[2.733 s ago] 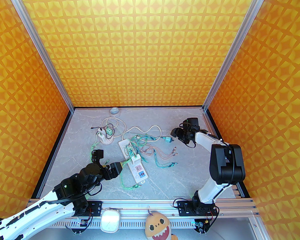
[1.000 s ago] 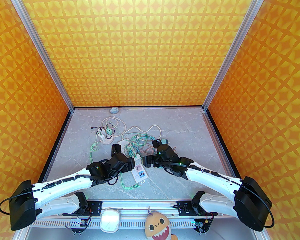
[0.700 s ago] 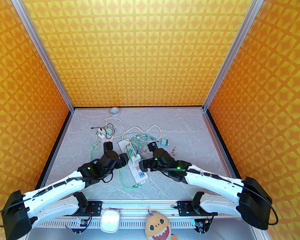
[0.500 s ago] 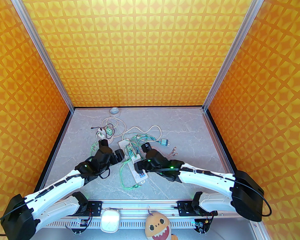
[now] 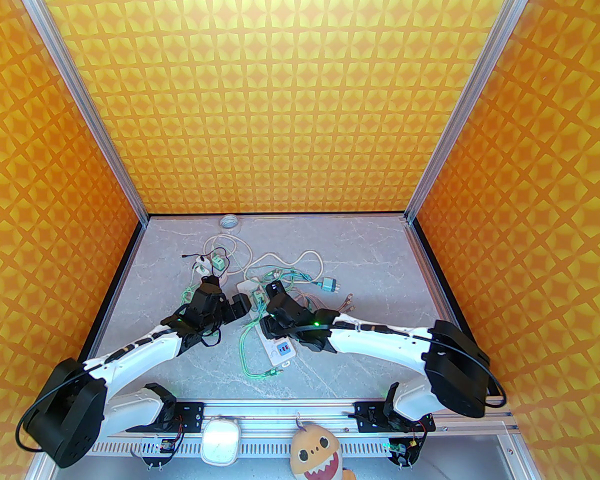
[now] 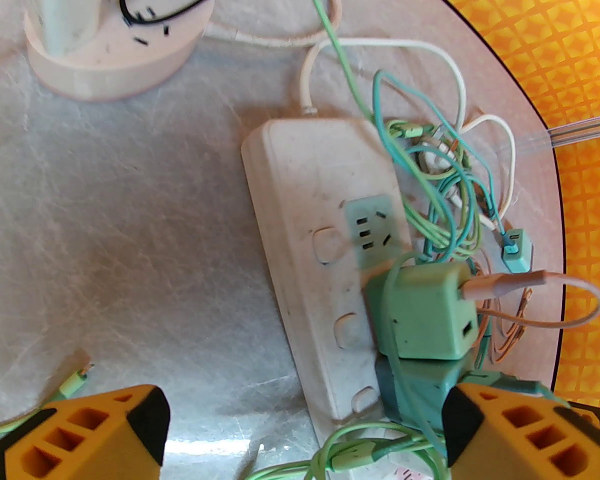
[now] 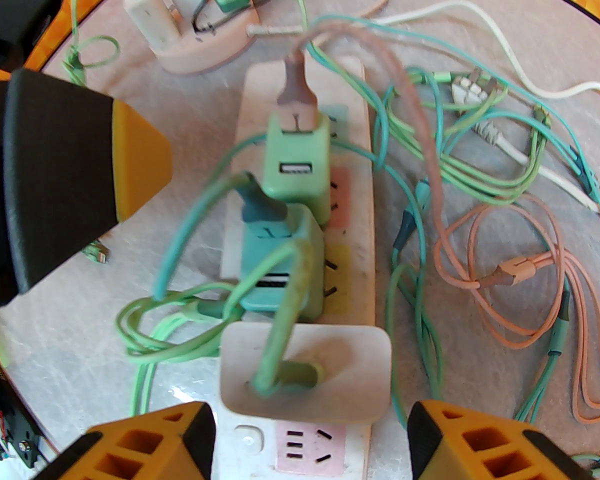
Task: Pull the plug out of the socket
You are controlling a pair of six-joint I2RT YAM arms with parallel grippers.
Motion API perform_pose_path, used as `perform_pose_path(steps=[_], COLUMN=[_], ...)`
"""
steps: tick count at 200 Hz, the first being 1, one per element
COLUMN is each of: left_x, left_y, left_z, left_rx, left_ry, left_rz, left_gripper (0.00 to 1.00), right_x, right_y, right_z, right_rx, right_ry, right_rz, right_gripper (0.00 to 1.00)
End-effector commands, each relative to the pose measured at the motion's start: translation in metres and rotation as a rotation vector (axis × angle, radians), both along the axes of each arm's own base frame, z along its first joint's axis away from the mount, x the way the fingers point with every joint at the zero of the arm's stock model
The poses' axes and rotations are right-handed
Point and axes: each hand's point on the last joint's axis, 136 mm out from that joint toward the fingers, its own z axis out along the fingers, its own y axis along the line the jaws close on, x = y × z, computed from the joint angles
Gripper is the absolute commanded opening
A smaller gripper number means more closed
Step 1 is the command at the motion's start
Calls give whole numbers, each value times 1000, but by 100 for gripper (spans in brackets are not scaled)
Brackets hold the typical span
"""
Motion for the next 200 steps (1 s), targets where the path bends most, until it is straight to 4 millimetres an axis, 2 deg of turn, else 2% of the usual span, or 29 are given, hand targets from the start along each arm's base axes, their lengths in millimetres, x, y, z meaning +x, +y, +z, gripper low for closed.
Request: perform_pose_path(steps=[1,43,98,168,200], left_x=[6,7,12,32,40], left_y=[-4,-3,-6,2,1], left_z=[-1,-13,-19,-16,-22], left_rx=[-14,6,15,-9,-10], left_ry=[4,24,34,25,45], left_rz=[-4,-9,-26,-15,-23], left_gripper=[99,99,90,82,78], right_x=[3,8,16,22,25], right_y=[0,4,9,10,12], right_z=[-3,-8,-12,-15,-16], right_rx=[-30,-57,-97,-125,-123], right_ry=[7,-2,-12,-23,-16], right_rz=[-26,-24,-21,-21,-14], right_gripper=[67,66,69,68,66])
